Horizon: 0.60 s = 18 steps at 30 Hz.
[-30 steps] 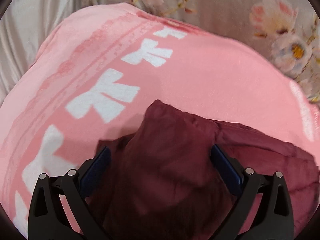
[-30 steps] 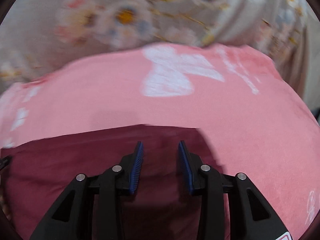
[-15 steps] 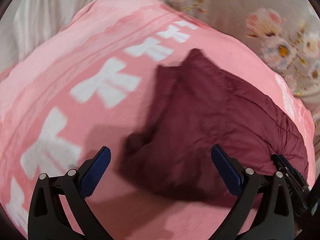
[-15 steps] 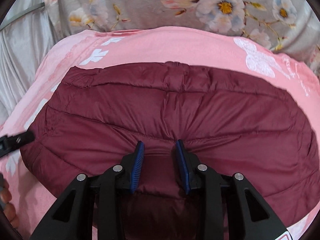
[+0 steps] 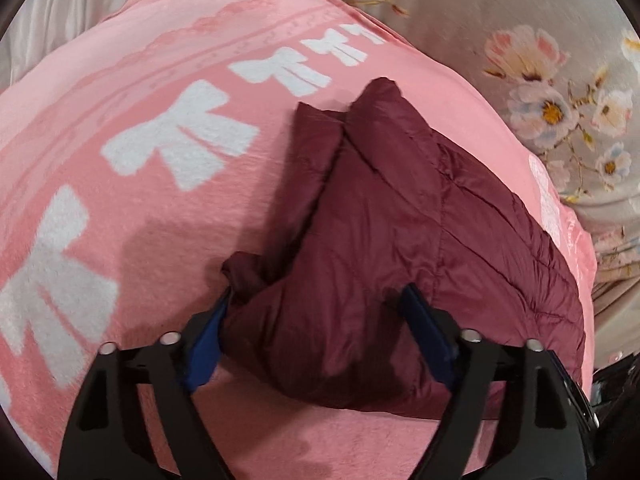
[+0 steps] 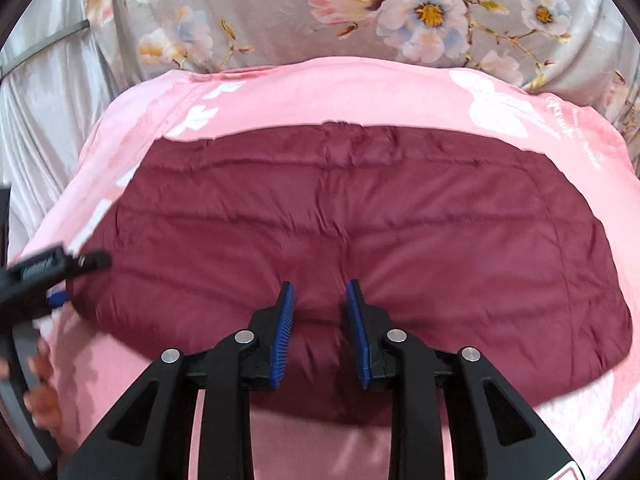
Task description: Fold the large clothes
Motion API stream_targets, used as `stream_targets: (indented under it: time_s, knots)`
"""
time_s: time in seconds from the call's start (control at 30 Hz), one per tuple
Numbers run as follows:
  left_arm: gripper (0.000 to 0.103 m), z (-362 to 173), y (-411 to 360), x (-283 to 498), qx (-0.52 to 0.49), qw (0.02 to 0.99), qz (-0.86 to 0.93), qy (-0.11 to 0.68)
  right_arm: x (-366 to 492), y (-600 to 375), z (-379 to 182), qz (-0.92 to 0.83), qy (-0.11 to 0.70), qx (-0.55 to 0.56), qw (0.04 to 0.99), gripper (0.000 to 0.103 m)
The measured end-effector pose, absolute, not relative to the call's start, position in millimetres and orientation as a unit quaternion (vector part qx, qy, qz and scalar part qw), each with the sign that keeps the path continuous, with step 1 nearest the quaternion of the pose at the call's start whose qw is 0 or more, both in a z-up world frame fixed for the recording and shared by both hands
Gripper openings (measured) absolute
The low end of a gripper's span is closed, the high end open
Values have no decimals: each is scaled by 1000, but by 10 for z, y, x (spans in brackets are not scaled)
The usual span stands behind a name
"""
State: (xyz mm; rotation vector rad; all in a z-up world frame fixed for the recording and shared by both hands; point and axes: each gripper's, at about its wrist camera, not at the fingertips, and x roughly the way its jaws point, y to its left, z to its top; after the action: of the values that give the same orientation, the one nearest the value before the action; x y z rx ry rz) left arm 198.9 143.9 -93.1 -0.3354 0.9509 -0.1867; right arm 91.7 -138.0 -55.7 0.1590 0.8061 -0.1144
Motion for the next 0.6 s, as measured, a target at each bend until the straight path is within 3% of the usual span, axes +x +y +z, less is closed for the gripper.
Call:
stream_targets:
  time_s: [0.1,0.23,0.43,0.6]
  knots:
    - [60,-854,1315,1949,-130,879,-83,451,840,-1375,-601,-57,393,80,914,21]
    - [29,-681,1207,1876,-101,889,-90,438,903,-1288,-667,-57,398,58,914,13]
    - [17,-380,1052,1718,-79,902,-114,410,917,-1191,-754,-61,395,29,916,10]
    - [13,-194,872,1623,-66,907,-133,393,920,-1186,-789,-62,391,26,918,10]
